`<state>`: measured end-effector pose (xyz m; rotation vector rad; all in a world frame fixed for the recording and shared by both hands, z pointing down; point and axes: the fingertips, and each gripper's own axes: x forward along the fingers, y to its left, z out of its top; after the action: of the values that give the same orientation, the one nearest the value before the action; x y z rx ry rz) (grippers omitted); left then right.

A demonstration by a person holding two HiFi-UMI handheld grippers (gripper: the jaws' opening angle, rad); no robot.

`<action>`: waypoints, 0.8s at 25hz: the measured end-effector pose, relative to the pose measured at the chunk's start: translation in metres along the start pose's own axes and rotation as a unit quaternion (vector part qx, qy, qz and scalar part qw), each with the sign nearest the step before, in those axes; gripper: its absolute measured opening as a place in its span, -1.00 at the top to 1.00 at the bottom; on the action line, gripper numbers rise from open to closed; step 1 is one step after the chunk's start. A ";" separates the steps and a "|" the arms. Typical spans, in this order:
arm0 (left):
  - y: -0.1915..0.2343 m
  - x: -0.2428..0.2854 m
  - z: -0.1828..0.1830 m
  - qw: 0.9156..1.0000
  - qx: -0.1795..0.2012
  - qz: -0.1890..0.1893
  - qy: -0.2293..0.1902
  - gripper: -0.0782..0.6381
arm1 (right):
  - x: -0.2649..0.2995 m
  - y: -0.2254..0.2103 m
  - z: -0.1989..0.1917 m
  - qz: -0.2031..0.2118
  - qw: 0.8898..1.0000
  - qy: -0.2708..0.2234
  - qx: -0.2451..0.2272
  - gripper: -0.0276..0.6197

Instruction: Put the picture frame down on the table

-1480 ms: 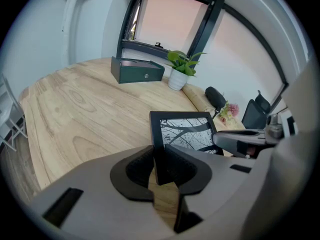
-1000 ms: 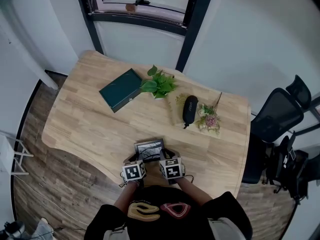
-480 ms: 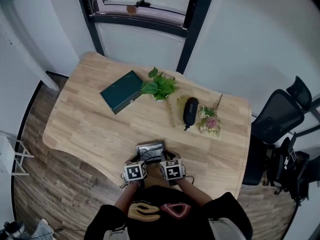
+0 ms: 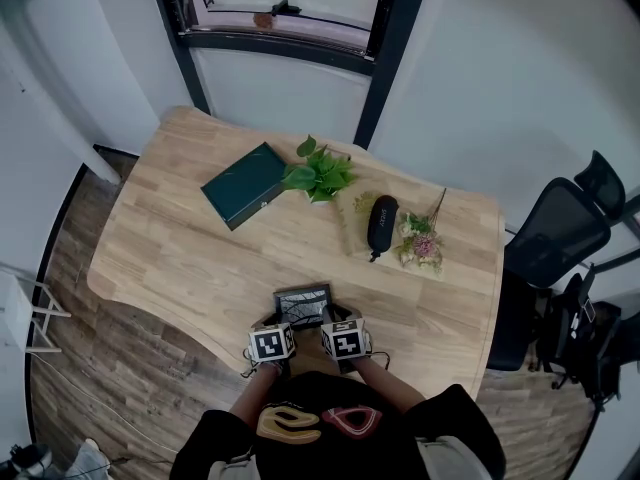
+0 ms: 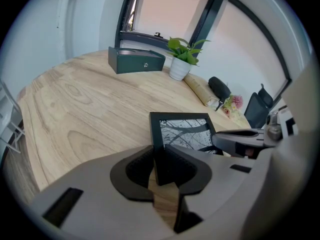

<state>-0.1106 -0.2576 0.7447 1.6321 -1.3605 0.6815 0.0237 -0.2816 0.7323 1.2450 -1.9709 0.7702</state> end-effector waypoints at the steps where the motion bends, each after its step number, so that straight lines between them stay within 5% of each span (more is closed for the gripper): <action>1: 0.000 0.000 0.000 1.000 -0.001 0.001 0.002 0.55 | 0.000 0.000 0.000 0.000 1.000 0.001 0.000 0.67; 20: 0.003 0.002 -0.009 0.999 -0.011 0.004 0.031 0.55 | 0.005 0.002 -0.011 0.006 0.999 0.031 0.008 0.66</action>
<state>-0.1113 -0.2505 0.7519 1.5760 -1.3259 0.7136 0.0230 -0.2749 0.7425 1.2052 -1.9283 0.8229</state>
